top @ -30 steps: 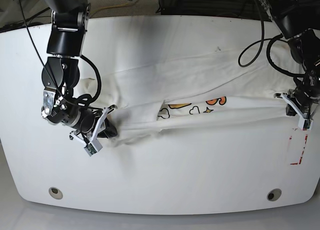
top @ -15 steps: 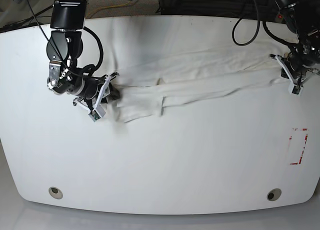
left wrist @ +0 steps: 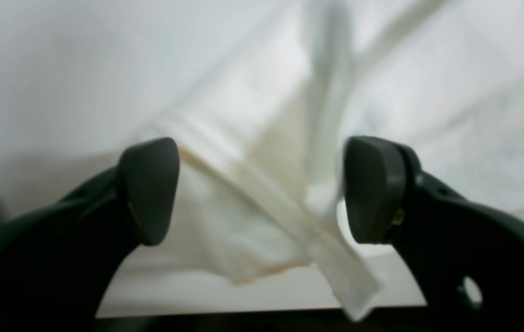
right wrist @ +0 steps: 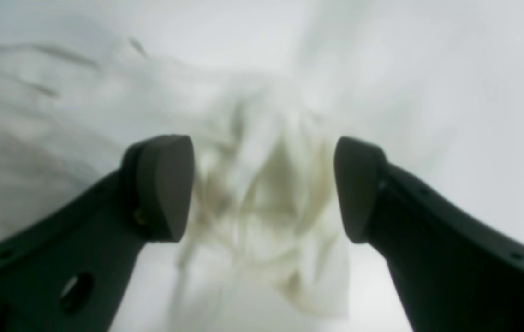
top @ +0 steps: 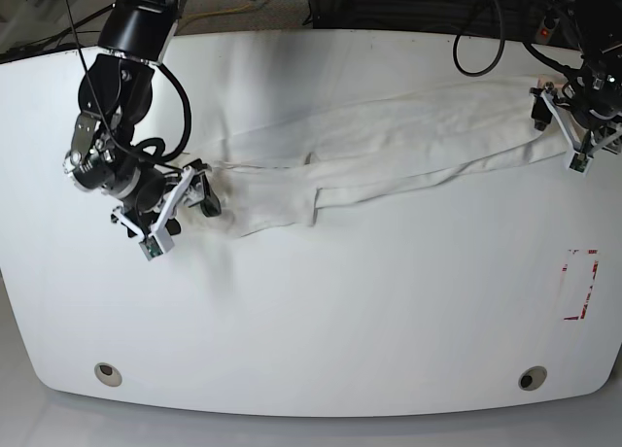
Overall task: Fold the T-shirt properly
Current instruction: 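Lay the folded strip down and pull both grippers apart to straighten it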
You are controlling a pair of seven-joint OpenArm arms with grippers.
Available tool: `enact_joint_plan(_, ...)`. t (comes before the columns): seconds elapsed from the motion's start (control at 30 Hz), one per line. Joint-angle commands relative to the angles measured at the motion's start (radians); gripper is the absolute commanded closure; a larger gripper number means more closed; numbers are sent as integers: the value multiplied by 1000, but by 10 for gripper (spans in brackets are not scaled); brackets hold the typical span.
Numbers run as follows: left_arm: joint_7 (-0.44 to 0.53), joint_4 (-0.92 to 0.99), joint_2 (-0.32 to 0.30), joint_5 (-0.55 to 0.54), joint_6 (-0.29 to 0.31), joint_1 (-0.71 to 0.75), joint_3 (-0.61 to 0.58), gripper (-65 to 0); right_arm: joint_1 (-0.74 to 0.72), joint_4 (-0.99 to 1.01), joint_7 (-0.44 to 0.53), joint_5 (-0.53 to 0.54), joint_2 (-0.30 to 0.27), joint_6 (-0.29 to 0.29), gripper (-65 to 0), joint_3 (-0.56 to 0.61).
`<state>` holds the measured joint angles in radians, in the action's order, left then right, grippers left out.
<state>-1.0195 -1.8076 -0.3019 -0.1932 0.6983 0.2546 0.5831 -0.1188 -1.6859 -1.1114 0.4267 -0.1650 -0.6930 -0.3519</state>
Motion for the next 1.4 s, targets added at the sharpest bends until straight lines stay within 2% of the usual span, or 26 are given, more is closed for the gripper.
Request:
enact_joint_plan(0.0, 18, -64, -20, -7, 0, 1, 15, -506, -81, 62, 12, 18, -12, -5, -460, -3)
enact_joint_plan(0.23, 20, -64, -13, 1, 0, -2, 1, -506, -224, 332, -71, 18, -11, -5, -458, -12)
enact_joint_plan(0.5, 47, -11, -13, 1, 0, 45, -39, -504, -207, 349, -75, 18, 37, -5, -457, -8)
enact_joint_plan(0.57, 72, 21, -15, 1, 0, 50, -38, -504, -200, 346, -75, 18, 55, -5, -433, -6)
enact_joint_plan(0.7, 115, 111, -21, 1, 0, 70, -35, -501, -180, 343, -75, 11, 80, -5, -309, -5)
enact_joint_plan(0.83, 133, 162, -46, -1, 0, 70, -41, -414, -173, 340, -75, 16, 92, -5, -157, -5)
enact_joint_plan(0.97, 141, 199, -46, -1, 0, 68, -44, -383, -170, 295, -75, 18, 95, -5, -14, -12)
enact_joint_plan(1.03, 143, 217, -47, -1, 0, 59, -51, -383, -146, 228, -82, 19, 95, -5, 0, -12)
enact_joint_plan(1.13, 143, 248, -50, -1, 0, 32, -71, -382, -107, 114, -120, 25, 95, -5, -13, -12)
enact_joint_plan(1.2, 143, 259, -61, -1, 0, 27, -73, -382, -63, 59, -141, 80, 92, -5, -14, -12)
enact_joint_plan(1.37, 143, 257, -70, -1, 0, 25, -91, -382, 52, 22, -143, 203, 22, -5, -14, -17)
